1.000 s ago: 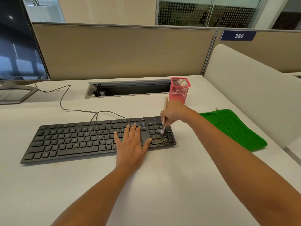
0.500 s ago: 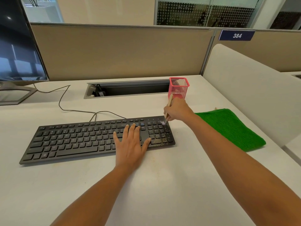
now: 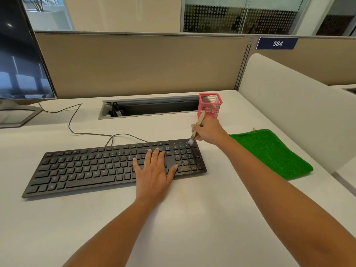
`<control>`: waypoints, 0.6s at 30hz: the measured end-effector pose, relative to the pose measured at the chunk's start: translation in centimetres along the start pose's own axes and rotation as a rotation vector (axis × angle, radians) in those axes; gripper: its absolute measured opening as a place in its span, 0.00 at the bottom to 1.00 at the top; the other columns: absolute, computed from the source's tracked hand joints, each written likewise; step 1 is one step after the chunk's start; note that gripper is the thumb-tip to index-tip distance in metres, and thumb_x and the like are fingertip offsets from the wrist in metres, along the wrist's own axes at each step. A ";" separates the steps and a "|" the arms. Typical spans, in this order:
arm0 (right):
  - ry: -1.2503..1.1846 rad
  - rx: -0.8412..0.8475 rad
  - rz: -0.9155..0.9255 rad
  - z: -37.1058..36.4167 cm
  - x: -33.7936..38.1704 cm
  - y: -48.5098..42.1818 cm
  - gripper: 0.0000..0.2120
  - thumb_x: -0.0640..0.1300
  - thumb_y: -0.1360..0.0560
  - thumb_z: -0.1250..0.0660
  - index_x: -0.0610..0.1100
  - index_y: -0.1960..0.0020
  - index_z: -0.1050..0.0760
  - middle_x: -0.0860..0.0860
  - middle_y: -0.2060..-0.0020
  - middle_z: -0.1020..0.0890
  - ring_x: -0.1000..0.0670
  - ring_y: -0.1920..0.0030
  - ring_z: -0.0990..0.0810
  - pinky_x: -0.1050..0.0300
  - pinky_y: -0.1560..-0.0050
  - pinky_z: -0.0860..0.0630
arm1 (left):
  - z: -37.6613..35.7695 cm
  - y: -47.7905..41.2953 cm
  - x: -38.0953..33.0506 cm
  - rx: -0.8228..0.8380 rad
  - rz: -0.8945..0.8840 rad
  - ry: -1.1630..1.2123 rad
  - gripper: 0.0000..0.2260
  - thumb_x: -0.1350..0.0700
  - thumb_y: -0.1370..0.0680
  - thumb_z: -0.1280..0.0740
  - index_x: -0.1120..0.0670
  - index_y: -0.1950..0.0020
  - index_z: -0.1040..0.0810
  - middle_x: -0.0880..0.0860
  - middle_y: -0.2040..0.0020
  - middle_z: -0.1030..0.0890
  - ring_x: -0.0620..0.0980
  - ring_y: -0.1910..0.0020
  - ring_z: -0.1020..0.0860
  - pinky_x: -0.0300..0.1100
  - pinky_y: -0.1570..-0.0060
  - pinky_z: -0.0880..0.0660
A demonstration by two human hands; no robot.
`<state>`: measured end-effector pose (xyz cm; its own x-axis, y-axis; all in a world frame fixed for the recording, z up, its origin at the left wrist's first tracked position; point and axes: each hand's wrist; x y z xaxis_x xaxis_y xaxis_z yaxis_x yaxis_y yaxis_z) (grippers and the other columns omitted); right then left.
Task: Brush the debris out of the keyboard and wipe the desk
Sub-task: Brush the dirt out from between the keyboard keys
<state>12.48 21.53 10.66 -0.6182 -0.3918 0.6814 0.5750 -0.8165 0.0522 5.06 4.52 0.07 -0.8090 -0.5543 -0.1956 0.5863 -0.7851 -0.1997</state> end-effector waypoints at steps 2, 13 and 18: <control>-0.001 0.114 -0.057 0.5 -0.1 0.2 0.12 0.42 0.22 0.38 0.34 0.47 0.23 0.43 0.59 0.20 0.49 0.66 0.20 0.60 0.60 0.21 | 0.0 0.0 0.0 -0.001 -0.001 0.003 0.47 0.32 0.31 0.77 0.52 0.25 0.39 0.51 0.24 0.38 0.52 0.24 0.44 0.62 0.29 0.51; -0.234 -0.072 -0.111 1.9 -1.4 -0.2 0.12 0.43 0.21 0.38 0.34 0.47 0.22 0.40 0.51 0.18 0.47 0.62 0.18 0.62 0.59 0.22 | 0.1 0.0 -0.1 0.003 0.010 -0.027 0.49 0.32 0.34 0.81 0.51 0.24 0.43 0.49 0.23 0.42 0.50 0.24 0.47 0.61 0.29 0.53; -0.165 0.019 -0.120 1.3 -2.1 0.1 0.13 0.42 0.21 0.38 0.33 0.48 0.22 0.41 0.53 0.18 0.46 0.61 0.17 0.58 0.57 0.19 | 0.1 -0.1 -0.1 -0.001 0.008 -0.023 0.50 0.32 0.34 0.81 0.51 0.24 0.43 0.49 0.23 0.42 0.49 0.24 0.47 0.61 0.29 0.53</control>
<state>14.54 22.86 10.17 -0.5880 -0.2159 0.7795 0.5129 -0.8447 0.1529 5.10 4.60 0.15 -0.8050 -0.5670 -0.1747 0.5928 -0.7804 -0.1990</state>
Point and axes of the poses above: each hand's wrist, its own y-axis away from the middle knuckle, its own z-axis out of the back of the hand, x = y × z
